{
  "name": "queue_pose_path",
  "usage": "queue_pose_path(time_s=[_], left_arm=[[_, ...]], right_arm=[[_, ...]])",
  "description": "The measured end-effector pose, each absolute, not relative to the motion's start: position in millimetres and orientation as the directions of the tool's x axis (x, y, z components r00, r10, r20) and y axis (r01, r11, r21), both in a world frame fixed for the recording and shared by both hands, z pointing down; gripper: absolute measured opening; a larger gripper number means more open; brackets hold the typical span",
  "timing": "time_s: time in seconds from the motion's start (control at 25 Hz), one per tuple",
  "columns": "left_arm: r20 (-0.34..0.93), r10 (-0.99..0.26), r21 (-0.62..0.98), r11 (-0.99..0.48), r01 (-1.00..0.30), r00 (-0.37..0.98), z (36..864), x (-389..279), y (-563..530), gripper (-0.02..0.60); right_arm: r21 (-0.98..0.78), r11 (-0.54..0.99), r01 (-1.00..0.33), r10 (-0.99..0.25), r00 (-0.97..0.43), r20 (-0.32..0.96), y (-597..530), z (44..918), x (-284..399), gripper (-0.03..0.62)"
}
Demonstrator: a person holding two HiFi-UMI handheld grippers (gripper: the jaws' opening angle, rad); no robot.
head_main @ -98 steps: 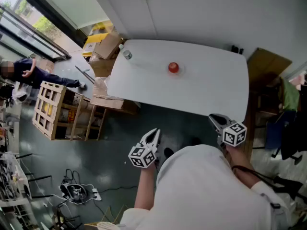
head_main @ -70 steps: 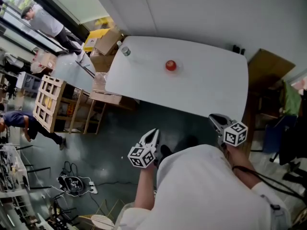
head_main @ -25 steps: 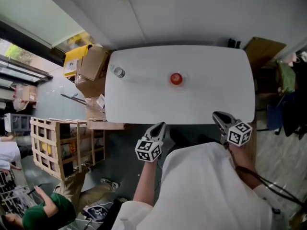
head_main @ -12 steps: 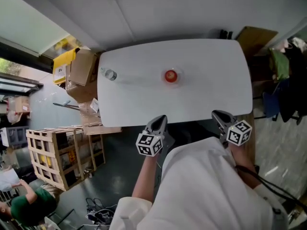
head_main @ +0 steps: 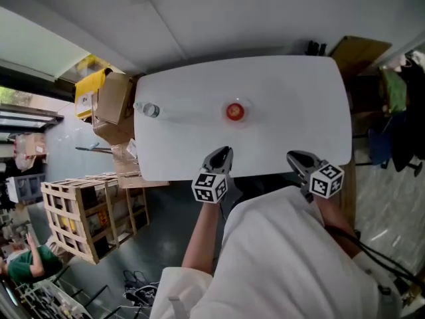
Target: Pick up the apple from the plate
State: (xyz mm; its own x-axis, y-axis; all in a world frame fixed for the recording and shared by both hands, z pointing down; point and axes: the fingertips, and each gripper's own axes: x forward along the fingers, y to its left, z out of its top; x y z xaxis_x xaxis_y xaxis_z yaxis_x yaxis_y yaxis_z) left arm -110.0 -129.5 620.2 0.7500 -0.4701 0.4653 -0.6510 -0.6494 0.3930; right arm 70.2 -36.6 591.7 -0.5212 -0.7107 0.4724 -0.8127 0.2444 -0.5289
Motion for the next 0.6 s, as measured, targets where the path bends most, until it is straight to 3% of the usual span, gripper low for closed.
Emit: queue_pose_path(time_s=[0.6], left_arm=[[0.608, -0.442, 0.336, -0.609, -0.719, 0.659, 694, -58, -228, 0.193]], right_arm=[[-0.574, 0.222, -0.788, -0.657, -0.556, 0.509, -75, 613, 113, 0.044]])
